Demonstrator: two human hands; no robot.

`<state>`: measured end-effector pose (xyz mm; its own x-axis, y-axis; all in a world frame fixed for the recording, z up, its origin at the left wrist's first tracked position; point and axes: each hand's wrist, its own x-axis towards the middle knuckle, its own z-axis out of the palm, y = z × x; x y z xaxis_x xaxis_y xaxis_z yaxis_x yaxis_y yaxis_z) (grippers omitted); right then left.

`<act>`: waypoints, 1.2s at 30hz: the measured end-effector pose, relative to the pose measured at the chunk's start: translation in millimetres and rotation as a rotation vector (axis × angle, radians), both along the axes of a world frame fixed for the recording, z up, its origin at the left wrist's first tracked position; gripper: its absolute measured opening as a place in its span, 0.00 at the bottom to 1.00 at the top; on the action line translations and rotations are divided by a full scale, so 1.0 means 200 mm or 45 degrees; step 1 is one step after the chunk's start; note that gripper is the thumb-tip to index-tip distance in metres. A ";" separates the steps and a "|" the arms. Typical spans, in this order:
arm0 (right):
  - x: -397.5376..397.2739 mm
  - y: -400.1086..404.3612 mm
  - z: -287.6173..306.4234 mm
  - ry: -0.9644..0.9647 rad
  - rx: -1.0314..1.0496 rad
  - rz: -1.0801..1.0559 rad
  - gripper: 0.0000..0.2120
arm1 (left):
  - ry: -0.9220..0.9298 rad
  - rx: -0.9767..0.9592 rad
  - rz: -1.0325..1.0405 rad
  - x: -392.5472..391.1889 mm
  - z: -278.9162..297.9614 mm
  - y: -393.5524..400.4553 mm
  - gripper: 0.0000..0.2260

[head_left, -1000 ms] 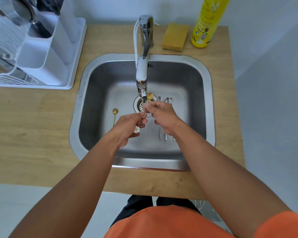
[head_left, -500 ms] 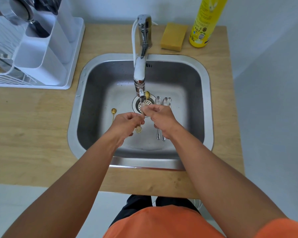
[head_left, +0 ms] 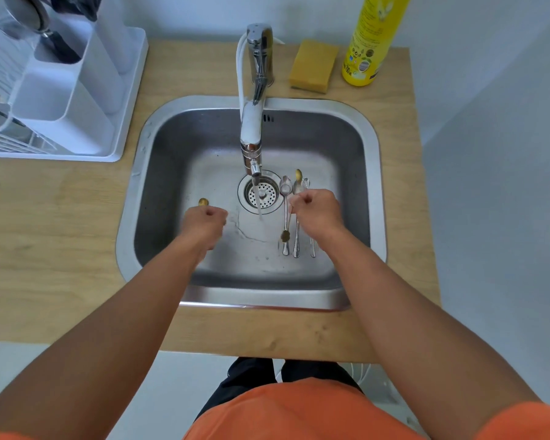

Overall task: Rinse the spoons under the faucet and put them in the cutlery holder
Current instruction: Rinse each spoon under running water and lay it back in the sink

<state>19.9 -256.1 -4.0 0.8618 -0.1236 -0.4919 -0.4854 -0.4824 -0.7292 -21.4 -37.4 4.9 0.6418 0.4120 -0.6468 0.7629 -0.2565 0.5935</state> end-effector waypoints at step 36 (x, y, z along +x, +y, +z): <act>0.09 -0.10 -0.24 0.083 -0.663 0.080 0.06 | 0.333 0.492 -0.405 -0.01 -0.19 0.07 0.13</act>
